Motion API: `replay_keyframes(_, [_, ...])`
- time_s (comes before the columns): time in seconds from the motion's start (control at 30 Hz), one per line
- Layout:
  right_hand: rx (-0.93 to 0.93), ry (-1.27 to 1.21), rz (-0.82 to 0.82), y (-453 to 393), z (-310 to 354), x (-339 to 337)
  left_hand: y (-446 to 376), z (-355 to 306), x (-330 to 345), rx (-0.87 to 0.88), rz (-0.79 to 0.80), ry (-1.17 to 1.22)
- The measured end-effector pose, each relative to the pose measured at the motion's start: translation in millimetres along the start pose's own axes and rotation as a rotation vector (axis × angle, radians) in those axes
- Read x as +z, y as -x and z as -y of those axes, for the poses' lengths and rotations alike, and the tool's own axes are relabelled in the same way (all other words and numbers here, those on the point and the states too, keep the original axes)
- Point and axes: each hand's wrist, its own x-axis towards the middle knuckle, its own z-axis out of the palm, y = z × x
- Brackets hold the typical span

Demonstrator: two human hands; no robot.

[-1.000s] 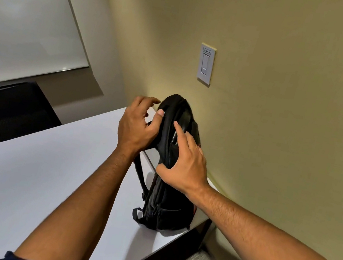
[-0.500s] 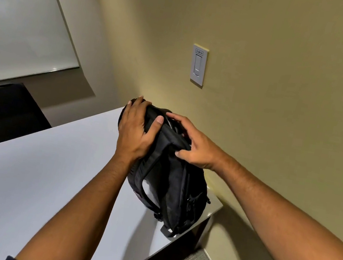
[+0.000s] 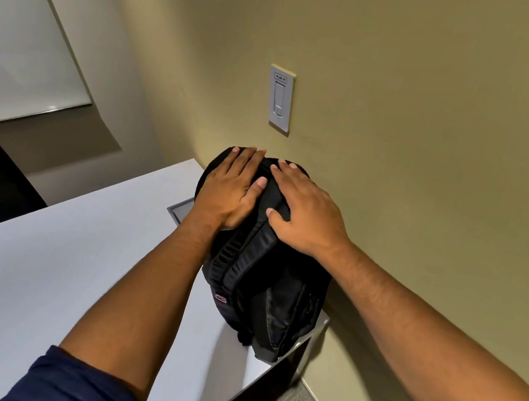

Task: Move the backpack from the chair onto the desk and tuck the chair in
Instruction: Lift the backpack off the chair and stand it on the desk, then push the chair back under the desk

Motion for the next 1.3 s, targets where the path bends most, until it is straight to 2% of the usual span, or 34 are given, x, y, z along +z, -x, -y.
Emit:
replay_keyframes(0.1, [-0.058,0.186,0.023,-8,-10,9,-11,10,6,0.033,-0.002,-0.028])
replay_keyframes(0.27, [-0.069,0.334,0.054,-15,-33,16,-32,6,22,0.009,0.036,-0.006])
replay_keyframes(0.5, [-0.033,0.395,0.056,-21,-56,18,-51,-7,45,-0.057,0.075,0.077])
replay_keyframes(0.93, [-0.019,0.447,0.025,-21,-59,29,-48,-3,48,-0.057,0.142,0.109])
replay_keyframes(1.07, [-0.018,0.449,0.003,-19,-59,31,-43,1,45,-0.034,0.110,0.090])
replay_keyframes(1.3, [-0.018,0.480,-0.063,-17,-59,38,-8,15,57,-0.034,-0.049,0.005])
